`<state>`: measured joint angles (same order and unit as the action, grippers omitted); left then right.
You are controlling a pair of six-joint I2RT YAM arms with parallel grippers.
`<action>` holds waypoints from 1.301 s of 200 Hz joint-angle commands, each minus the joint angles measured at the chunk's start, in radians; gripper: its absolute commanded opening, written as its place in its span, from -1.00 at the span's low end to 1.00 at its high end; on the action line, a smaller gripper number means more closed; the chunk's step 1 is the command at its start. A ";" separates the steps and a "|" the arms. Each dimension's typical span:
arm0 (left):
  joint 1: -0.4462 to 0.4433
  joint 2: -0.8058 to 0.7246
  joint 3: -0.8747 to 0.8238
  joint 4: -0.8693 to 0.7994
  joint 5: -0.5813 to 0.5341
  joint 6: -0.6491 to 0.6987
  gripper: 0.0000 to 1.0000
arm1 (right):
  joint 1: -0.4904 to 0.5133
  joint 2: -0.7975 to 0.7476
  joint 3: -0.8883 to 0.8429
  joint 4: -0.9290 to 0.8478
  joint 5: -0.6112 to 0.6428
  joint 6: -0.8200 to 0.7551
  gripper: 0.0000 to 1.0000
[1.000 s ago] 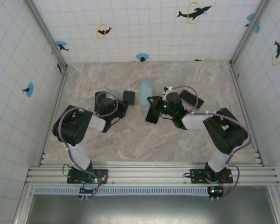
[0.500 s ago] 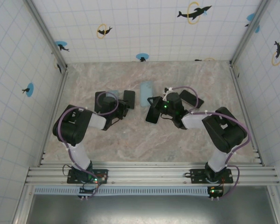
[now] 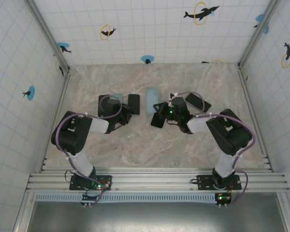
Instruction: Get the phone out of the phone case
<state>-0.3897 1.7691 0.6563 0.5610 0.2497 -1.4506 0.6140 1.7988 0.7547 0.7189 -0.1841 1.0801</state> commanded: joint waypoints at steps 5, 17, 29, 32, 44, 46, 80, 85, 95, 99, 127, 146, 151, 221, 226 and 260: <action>0.006 -0.034 -0.021 -0.030 -0.022 0.025 0.19 | -0.001 0.031 0.038 -0.025 0.014 -0.009 -0.82; 0.007 -0.038 -0.030 -0.030 -0.023 0.025 0.19 | 0.002 0.042 0.047 -0.036 0.016 -0.009 -0.82; 0.006 -0.045 -0.036 -0.033 -0.025 0.027 0.21 | 0.007 0.056 0.065 -0.050 0.023 -0.024 -0.82; 0.006 -0.046 -0.037 -0.037 -0.026 0.027 0.21 | 0.007 0.060 0.069 -0.051 0.025 -0.029 -0.81; 0.006 -0.052 -0.040 -0.037 -0.029 0.029 0.24 | 0.012 0.079 0.084 -0.065 0.047 -0.051 -0.81; 0.005 -0.052 -0.040 -0.036 -0.029 0.029 0.24 | 0.013 0.083 0.088 -0.069 0.049 -0.053 -0.81; 0.006 -0.057 -0.047 -0.023 -0.022 0.019 0.26 | 0.022 0.135 0.155 -0.112 0.061 -0.077 -0.79; 0.006 -0.058 -0.047 -0.023 -0.024 0.019 0.26 | 0.027 0.141 0.167 -0.124 0.063 -0.084 -0.77; 0.007 -0.059 -0.049 -0.023 -0.023 0.021 0.27 | 0.030 0.158 0.179 -0.135 0.066 -0.088 -0.74; 0.009 -0.059 -0.049 -0.019 -0.023 0.021 0.26 | 0.032 0.163 0.183 -0.136 0.069 -0.086 -0.73; 0.011 -0.062 -0.040 -0.021 -0.021 0.025 0.30 | 0.039 0.195 0.213 -0.160 0.078 -0.083 -0.68; 0.013 -0.072 -0.037 -0.035 -0.023 0.036 0.32 | 0.047 0.209 0.243 -0.184 0.071 -0.103 -0.64; 0.014 -0.075 -0.038 -0.035 -0.023 0.036 0.32 | 0.048 0.213 0.249 -0.190 0.069 -0.111 -0.64; 0.018 -0.139 0.014 -0.127 -0.030 0.114 0.35 | 0.049 0.265 0.317 -0.233 0.035 -0.168 -0.65; 0.020 -0.143 0.018 -0.136 -0.029 0.122 0.35 | 0.049 0.271 0.324 -0.239 0.028 -0.173 -0.66; 0.026 -0.167 0.030 -0.151 -0.025 0.141 0.35 | 0.048 0.288 0.334 -0.237 -0.007 -0.193 -0.68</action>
<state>-0.3752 1.6371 0.6590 0.4561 0.2382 -1.3571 0.6594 2.0617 1.0561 0.5026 -0.1619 0.9253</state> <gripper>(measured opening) 0.676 0.165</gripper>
